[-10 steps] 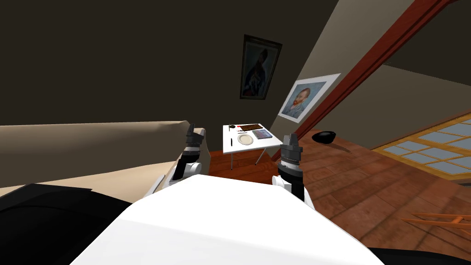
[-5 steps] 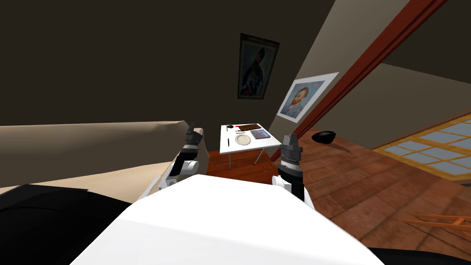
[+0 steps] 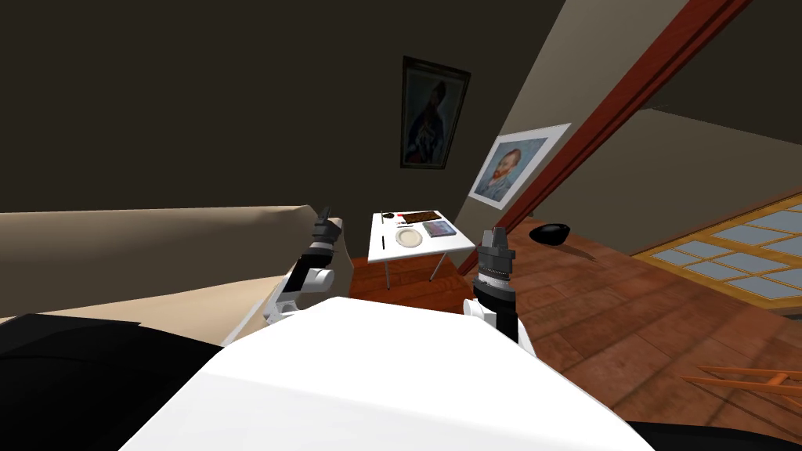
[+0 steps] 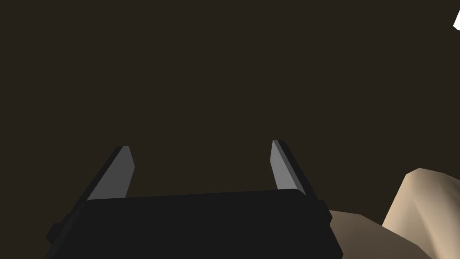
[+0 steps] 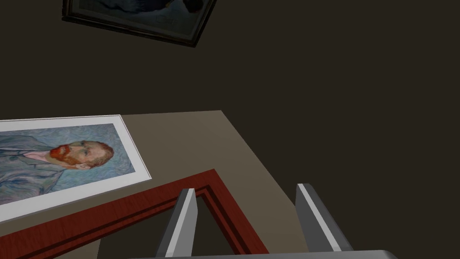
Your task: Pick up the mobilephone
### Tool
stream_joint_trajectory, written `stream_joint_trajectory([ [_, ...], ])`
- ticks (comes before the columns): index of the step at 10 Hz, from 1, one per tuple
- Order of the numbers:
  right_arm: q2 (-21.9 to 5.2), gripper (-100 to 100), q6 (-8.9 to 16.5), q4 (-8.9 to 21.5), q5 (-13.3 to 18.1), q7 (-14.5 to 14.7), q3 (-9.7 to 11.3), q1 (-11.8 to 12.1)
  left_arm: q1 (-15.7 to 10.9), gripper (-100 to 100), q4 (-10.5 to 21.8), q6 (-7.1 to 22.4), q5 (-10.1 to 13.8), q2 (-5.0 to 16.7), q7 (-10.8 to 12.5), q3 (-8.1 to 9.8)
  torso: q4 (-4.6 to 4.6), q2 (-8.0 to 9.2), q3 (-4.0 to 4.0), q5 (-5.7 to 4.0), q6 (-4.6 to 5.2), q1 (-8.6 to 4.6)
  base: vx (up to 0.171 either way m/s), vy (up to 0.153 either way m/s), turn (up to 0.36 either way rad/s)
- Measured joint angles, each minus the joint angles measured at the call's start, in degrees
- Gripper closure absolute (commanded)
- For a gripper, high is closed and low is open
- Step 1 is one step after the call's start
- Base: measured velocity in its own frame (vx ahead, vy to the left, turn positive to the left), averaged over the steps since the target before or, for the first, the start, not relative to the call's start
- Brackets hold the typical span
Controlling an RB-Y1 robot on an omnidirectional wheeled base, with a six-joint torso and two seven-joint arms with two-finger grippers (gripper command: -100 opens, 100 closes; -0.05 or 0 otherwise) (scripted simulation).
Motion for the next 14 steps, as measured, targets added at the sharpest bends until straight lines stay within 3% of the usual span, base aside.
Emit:
stream_joint_trajectory([
  [9,-0.01,0,0.0,0.0,0.0,0.0,0.0,0.0,-3.15,-100,-0.6,13.23,1.08,1.43,-0.91,5.7,0.0,0.03,0.01,0.03,0.0,0.18,0.021,-0.083,0.003],
  [13,0.0,0,0.0,0.0,0.0,0.0,0.0,0.0,-4.72,-100,-1.25,20.27,1.9,2.24,-1.33,9.03,0.01,0.05,0.02,-0.01,0.0,0.01,0.019,-0.089,0.005],
  [14,-0.01,0,0.0,0.0,0.0,0.0,-0.01,0.0,-4.79,-100,-1.25,21.48,1.8,2.05,-1.43,9.08,0.0,0.04,0.02,0.03,0.0,0.18,0.026,-0.083,-0.006],
])
